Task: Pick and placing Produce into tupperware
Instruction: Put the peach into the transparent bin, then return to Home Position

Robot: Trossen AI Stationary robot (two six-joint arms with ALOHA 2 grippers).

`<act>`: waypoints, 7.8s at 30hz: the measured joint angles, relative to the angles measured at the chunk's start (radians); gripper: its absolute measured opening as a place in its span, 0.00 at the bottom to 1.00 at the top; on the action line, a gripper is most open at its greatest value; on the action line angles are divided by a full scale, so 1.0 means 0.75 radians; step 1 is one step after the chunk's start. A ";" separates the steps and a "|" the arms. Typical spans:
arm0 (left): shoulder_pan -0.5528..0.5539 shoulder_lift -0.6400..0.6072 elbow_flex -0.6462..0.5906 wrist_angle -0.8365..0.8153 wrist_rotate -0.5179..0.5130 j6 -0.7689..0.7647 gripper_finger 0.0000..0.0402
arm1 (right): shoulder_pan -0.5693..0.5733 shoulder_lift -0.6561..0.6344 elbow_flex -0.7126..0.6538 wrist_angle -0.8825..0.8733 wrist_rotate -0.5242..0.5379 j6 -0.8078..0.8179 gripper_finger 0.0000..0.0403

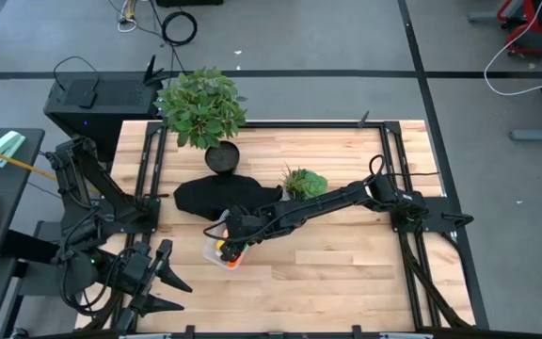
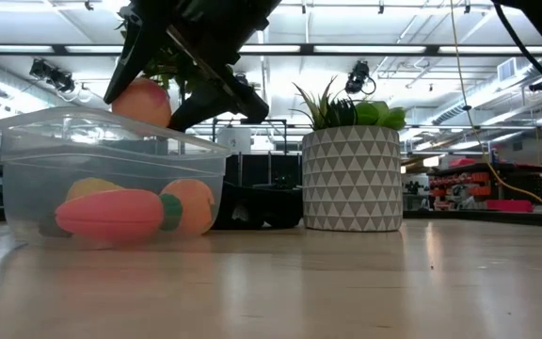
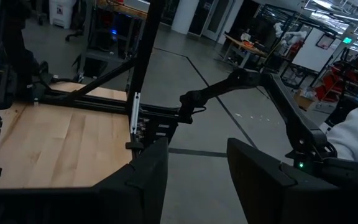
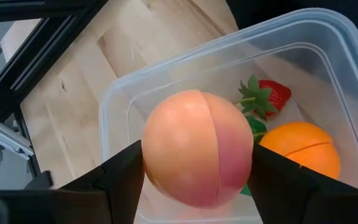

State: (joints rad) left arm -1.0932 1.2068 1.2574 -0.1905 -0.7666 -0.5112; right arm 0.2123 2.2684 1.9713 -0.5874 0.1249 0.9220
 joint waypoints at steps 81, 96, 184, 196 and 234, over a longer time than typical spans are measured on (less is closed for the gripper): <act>0.506 0.000 0.000 0.085 -0.409 0.387 0.43 | 0.123 -2.370 -2.315 1.490 -0.031 -0.524 0.00; 0.621 0.000 0.000 0.074 -0.377 0.464 0.43 | -0.190 -2.396 -2.365 1.514 -0.311 -0.461 0.00; 0.933 -0.048 -0.101 1.127 1.071 0.838 0.22 | -0.340 -2.840 -2.617 0.838 -0.252 -1.124 0.05; 1.022 -0.091 -0.390 1.895 1.215 1.172 0.03 | -0.340 -2.840 -2.617 0.838 -0.252 -1.124 0.05; 1.041 -0.838 -1.547 2.348 1.192 1.012 0.01 | -0.340 -2.840 -2.616 0.838 -0.252 -1.124 0.06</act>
State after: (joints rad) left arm -0.3122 0.5784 0.0967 1.5708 0.1276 0.2478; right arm -0.0429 0.1383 0.0090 0.0410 -0.0643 0.0788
